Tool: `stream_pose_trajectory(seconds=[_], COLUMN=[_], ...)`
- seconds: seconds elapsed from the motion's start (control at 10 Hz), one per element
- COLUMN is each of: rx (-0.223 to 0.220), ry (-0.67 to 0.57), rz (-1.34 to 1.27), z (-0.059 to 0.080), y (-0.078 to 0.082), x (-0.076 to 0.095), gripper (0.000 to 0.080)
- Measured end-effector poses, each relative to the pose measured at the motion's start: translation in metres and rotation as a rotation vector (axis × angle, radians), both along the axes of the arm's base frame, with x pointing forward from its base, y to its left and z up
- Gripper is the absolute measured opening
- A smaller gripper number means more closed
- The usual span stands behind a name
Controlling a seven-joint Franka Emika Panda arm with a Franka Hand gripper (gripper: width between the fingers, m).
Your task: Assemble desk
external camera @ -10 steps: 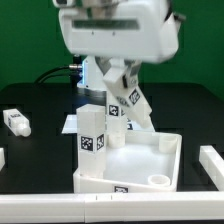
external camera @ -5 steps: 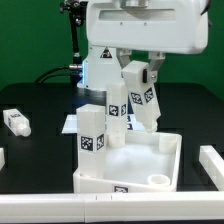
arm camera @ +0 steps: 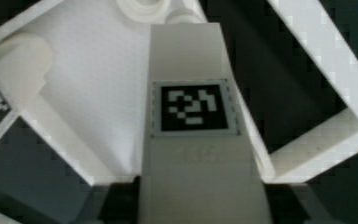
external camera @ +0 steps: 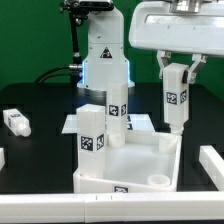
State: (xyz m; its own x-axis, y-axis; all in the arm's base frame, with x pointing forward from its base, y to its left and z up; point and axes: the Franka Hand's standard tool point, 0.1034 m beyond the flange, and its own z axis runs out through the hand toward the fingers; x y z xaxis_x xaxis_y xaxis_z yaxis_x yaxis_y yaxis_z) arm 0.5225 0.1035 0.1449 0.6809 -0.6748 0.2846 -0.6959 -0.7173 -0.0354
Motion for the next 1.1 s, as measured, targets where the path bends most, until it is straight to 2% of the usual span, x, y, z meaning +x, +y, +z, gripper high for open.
stream_pose_trajectory(seconds=[0.2, 0.3, 0.4, 0.5, 0.6, 1.0, 1.1], rx=[0.018, 0.025, 0.026, 0.007, -0.05, -0.041, -0.025], ry=[0.015, 0.025, 0.032, 0.026, 0.018, 0.027, -0.003], rz=[0.01, 0.039, 0.087, 0.129, 0.188, 0.187, 0.23], z=[0.001, 0.006, 0.012, 0.018, 0.016, 0.014, 0.017], y=[0.006, 0.019, 0.019, 0.01, 0.005, 0.006, 0.01], x=[-0.004, -0.017, -0.029, -0.035, -0.035, -0.036, -0.034], gripper=[0.0284, 0.0284, 0.0284, 0.0284, 0.0284, 0.0284, 0.0284])
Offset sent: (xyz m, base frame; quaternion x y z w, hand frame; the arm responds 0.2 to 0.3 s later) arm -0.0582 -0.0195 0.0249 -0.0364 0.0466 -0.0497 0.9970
